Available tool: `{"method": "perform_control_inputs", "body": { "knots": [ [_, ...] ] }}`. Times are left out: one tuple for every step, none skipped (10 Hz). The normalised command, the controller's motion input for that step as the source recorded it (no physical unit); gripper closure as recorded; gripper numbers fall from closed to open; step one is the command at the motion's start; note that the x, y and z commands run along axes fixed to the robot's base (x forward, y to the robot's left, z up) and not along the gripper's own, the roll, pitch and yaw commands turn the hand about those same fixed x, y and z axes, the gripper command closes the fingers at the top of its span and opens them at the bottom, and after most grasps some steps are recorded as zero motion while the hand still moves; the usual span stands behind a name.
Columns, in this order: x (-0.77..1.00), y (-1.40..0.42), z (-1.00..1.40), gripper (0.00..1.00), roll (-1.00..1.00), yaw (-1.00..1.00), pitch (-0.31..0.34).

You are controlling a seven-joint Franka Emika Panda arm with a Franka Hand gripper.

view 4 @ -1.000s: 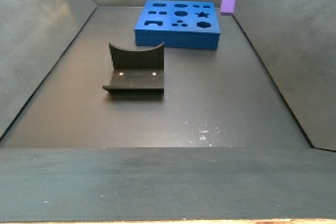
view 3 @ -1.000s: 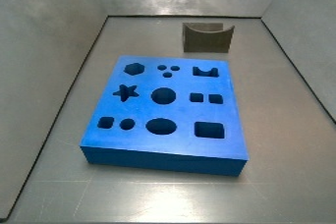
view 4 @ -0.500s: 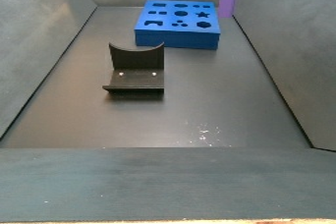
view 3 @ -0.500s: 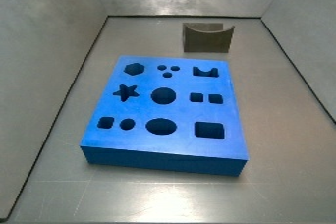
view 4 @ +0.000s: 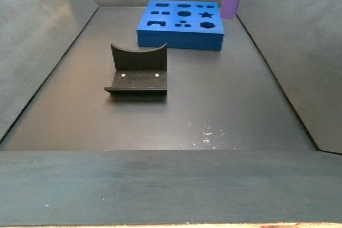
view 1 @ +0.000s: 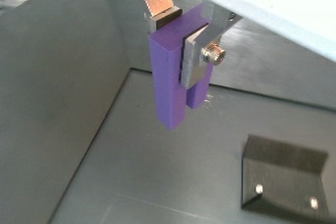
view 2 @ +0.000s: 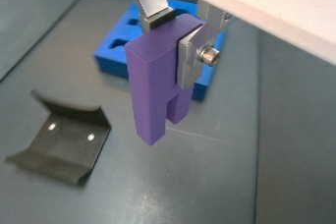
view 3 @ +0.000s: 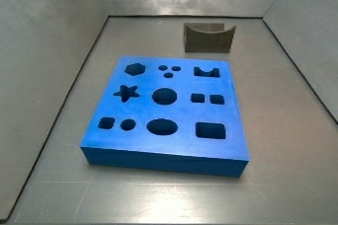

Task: Pick up the double-square object. Move up. Rotate the double-square object. Place the double-square object on the fixture. Regrasp the double-square object. Move to above the board. Insert the double-square object.
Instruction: Rotate the double-square object.

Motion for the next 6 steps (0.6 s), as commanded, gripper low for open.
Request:
{"method": "perform_control_inputs", "body": {
  "knots": [
    [-0.07,0.02,0.01,1.00,0.00,-1.00,-0.003],
    [-0.07,0.02,0.01,1.00,0.00,-1.00,-0.004],
    [-0.06,0.02,0.02,1.00,0.00,-1.00,-0.008],
    [-0.05,0.02,0.03,1.00,0.00,-1.00,-0.009],
    [-0.04,0.02,0.02,1.00,0.00,-1.00,-0.009],
    [-0.04,0.02,0.02,1.00,0.00,-1.00,-0.009]
  ]
}}
